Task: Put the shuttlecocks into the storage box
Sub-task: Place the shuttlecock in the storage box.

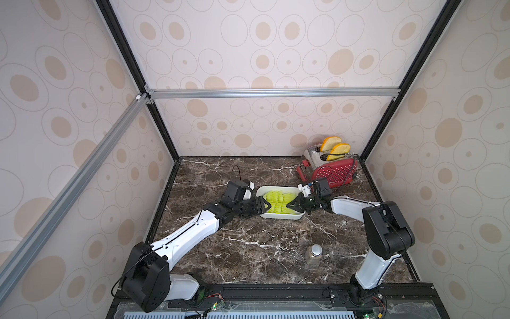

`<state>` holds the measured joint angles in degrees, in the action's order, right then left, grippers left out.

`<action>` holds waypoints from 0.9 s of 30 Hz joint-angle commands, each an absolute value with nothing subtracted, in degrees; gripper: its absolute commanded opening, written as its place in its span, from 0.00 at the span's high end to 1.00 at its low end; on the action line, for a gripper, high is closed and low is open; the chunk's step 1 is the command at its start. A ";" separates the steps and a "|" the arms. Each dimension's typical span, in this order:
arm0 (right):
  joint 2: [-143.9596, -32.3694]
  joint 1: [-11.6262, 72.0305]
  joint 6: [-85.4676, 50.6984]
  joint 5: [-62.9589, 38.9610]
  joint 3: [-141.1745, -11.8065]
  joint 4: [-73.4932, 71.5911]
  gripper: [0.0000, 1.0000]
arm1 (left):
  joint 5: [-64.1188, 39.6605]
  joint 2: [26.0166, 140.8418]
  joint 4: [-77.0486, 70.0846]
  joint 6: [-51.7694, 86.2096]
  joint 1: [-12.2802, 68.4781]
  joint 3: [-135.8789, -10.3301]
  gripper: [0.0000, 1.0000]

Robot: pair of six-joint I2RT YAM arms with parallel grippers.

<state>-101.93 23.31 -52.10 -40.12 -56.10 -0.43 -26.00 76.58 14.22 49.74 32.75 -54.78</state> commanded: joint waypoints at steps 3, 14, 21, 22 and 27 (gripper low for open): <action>-102.58 23.03 -53.61 -39.52 -55.29 -0.93 0.98 | -25.55 76.11 14.12 49.59 33.22 -56.93 0.36; -100.43 23.02 -52.76 -37.06 -56.86 2.78 0.65 | -25.32 75.59 14.16 49.66 33.22 -56.51 0.36; -99.42 23.03 -51.99 -35.96 -58.18 5.45 0.64 | -25.16 75.67 14.16 49.63 33.22 -56.69 0.36; -99.24 23.03 -51.87 -35.79 -58.34 5.85 0.64 | -25.14 75.67 14.18 49.57 33.22 -56.69 0.36; -98.10 23.05 -50.28 -33.75 -59.47 9.82 0.63 | -25.14 75.67 14.24 49.66 33.22 -56.79 0.36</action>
<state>-100.33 23.31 -52.12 -35.75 -57.84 5.93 -25.56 76.58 14.22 49.71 32.75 -54.78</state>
